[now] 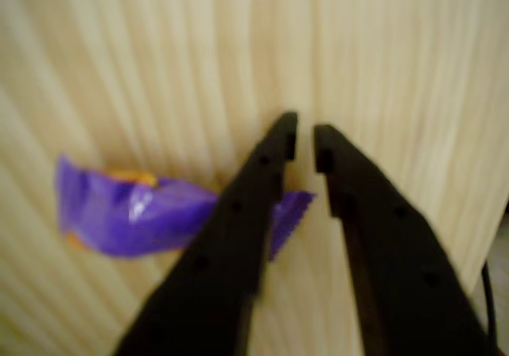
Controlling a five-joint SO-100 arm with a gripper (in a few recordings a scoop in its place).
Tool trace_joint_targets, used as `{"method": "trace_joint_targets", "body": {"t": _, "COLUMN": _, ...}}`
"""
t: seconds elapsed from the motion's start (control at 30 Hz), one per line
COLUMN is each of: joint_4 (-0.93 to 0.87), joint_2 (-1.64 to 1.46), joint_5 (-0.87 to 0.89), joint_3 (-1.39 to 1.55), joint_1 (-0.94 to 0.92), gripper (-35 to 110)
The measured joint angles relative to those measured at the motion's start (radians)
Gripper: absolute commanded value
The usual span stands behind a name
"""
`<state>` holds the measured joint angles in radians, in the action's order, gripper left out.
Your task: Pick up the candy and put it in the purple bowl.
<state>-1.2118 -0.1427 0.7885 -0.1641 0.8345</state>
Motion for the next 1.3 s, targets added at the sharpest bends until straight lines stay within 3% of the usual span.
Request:
{"method": "trace_joint_targets", "body": {"t": 0.5, "joint_4": -0.514, "joint_2": -0.117, "joint_5": -0.327, "joint_3": -0.031, "joint_1": -0.021, "gripper": 0}}
{"method": "trace_joint_targets", "body": {"t": 0.63, "joint_4": -0.489, "joint_2": -0.143, "joint_5": -0.325, "joint_3": -0.031, "joint_1": -0.008, "gripper": 0}}
{"method": "trace_joint_targets", "body": {"t": 0.93, "joint_4": -0.250, "joint_2": -0.143, "joint_5": -0.107, "joint_3": -0.031, "joint_1": -0.008, "gripper": 0}}
{"method": "trace_joint_targets", "body": {"t": 1.3, "joint_4": -0.267, "joint_2": -0.077, "joint_5": -0.087, "joint_3": -0.031, "joint_1": -0.031, "gripper": 0}}
